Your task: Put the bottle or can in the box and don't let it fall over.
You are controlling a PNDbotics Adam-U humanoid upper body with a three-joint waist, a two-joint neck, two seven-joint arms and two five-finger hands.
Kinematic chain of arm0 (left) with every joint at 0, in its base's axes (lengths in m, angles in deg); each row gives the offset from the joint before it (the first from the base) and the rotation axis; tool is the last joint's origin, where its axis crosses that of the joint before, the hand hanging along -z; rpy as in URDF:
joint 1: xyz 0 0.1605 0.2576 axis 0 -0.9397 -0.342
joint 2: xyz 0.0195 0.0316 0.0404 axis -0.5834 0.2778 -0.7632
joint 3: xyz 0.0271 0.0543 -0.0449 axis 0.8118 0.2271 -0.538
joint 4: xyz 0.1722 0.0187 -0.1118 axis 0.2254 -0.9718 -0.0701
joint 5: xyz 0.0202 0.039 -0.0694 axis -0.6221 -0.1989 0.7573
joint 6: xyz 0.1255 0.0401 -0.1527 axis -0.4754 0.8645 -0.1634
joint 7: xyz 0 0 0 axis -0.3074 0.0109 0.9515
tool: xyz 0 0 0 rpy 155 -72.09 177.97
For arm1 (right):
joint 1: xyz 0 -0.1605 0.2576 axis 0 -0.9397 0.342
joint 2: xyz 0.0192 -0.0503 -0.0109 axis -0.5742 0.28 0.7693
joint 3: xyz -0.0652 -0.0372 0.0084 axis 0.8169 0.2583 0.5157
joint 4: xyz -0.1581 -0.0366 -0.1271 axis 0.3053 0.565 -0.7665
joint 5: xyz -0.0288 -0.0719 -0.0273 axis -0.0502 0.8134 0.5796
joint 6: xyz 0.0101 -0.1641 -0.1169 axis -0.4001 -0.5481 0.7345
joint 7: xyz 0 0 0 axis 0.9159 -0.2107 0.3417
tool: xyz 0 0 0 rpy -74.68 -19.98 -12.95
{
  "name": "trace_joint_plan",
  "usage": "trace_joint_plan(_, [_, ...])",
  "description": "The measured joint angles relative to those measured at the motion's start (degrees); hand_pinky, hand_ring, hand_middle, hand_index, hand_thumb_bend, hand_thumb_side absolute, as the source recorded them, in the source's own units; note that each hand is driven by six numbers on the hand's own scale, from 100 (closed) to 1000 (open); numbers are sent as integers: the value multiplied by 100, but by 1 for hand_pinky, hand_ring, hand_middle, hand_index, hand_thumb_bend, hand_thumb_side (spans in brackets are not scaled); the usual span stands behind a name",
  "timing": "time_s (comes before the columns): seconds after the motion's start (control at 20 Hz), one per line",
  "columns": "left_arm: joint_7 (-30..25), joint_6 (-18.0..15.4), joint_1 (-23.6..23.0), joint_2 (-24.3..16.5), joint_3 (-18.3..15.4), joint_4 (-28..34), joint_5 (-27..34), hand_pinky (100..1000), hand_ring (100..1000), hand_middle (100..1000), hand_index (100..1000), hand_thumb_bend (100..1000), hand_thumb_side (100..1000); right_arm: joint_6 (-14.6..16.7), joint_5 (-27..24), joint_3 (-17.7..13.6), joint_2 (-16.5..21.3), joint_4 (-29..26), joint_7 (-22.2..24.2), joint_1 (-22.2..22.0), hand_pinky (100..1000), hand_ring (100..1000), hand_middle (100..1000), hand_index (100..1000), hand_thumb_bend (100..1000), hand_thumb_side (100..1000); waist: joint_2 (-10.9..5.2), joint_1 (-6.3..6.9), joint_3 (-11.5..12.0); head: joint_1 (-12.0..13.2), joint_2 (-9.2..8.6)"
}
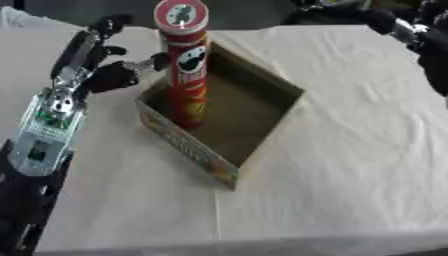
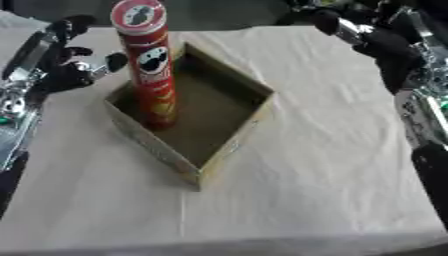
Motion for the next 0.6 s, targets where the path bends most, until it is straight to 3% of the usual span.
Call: trace_joint_plan(0.6, [649, 277, -1108, -1065, -632, 1466, 963, 775, 1000, 913, 880, 631, 403, 8, -6, -16, 64, -19, -24, -8, 963, 926, 895, 986, 870, 263, -14, 43, 52, -93, 39])
